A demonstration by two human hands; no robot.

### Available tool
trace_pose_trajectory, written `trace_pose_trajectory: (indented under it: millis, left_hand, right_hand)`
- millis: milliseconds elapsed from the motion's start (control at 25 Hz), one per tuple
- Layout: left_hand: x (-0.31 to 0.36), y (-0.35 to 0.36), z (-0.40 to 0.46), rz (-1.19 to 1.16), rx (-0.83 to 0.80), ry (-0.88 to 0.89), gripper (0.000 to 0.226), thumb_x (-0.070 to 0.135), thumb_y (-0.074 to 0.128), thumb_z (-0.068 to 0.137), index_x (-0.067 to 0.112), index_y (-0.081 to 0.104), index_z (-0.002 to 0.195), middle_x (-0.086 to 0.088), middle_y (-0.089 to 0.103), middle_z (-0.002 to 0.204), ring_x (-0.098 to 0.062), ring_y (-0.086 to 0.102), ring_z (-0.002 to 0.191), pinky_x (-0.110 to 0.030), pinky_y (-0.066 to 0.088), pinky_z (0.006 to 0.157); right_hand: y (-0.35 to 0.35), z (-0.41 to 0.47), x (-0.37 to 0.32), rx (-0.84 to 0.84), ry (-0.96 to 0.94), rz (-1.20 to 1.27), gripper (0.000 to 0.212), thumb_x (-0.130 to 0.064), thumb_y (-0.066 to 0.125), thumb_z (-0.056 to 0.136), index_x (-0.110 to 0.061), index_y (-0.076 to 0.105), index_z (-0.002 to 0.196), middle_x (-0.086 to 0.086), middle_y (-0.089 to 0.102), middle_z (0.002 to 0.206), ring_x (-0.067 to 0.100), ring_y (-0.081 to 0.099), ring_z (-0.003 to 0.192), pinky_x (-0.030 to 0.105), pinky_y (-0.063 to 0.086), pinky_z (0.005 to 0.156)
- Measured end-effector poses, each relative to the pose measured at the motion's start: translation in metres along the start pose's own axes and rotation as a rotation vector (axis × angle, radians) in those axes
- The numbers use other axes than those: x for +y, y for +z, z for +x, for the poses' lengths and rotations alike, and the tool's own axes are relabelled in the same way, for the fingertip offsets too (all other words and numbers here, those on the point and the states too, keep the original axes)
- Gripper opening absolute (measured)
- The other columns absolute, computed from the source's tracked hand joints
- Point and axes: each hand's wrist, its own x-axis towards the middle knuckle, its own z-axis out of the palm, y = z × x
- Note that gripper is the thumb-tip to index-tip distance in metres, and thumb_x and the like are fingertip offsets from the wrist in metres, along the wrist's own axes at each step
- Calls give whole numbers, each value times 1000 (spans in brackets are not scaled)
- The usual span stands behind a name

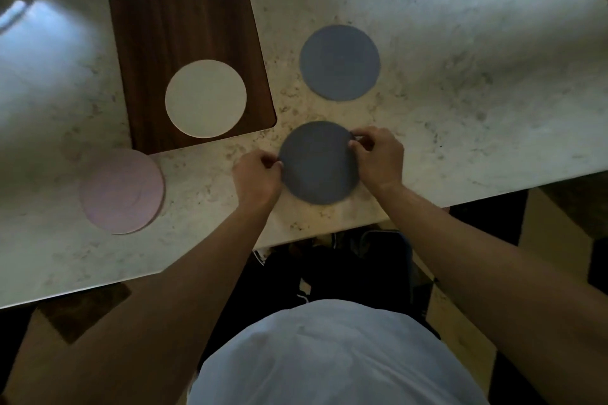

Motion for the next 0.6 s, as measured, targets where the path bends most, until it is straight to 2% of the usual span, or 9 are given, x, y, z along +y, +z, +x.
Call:
trace_pose_trajectory:
  millis: [160, 320, 440, 520, 600]
  left_hand:
    - [4, 9, -7, 47, 58, 37, 18, 19, 64, 88, 10, 75, 99, -8, 74, 98, -21, 66, 92, -31, 50, 84]
    - [9, 22, -17, 125, 94, 21, 19, 17, 60, 90, 6, 69, 102, -15, 59, 111, -18, 50, 87, -28, 38, 78]
    - [13, 26, -25, 62, 110, -6, 21, 15, 62, 88, 5, 64, 106, -13, 51, 117, -23, 52, 94, -29, 40, 82]
    - [15, 27, -23, 33, 113, -41, 21, 15, 63, 87, 6, 62, 106, -12, 51, 117, -19, 50, 92, -28, 39, 82]
    - [17, 26, -18, -3, 121, -92, 21, 17, 64, 88, 7, 60, 106, -10, 54, 116, -17, 48, 93, -28, 39, 82]
  right_hand:
    - [3, -3, 1, 2, -10, -39, 27, -23, 70, 87, -15, 71, 113, 9, 61, 104, 15, 55, 89, 15, 36, 81]
    - [7, -15, 0, -19, -35, -162, 37, -28, 67, 89, -11, 64, 122, 12, 54, 114, 24, 53, 104, 33, 49, 90]
    - [8, -13, -3, -26, 16, -134, 36, -26, 68, 87, -11, 62, 120, 11, 53, 118, 25, 52, 110, 32, 48, 94]
    - [6, -8, -6, -49, 64, -114, 34, -24, 69, 86, -12, 61, 116, 10, 53, 119, 24, 52, 110, 33, 47, 95]
    - [4, -5, -9, -78, 69, -61, 28, -19, 68, 83, -14, 58, 110, 5, 56, 112, 21, 55, 101, 32, 50, 86]
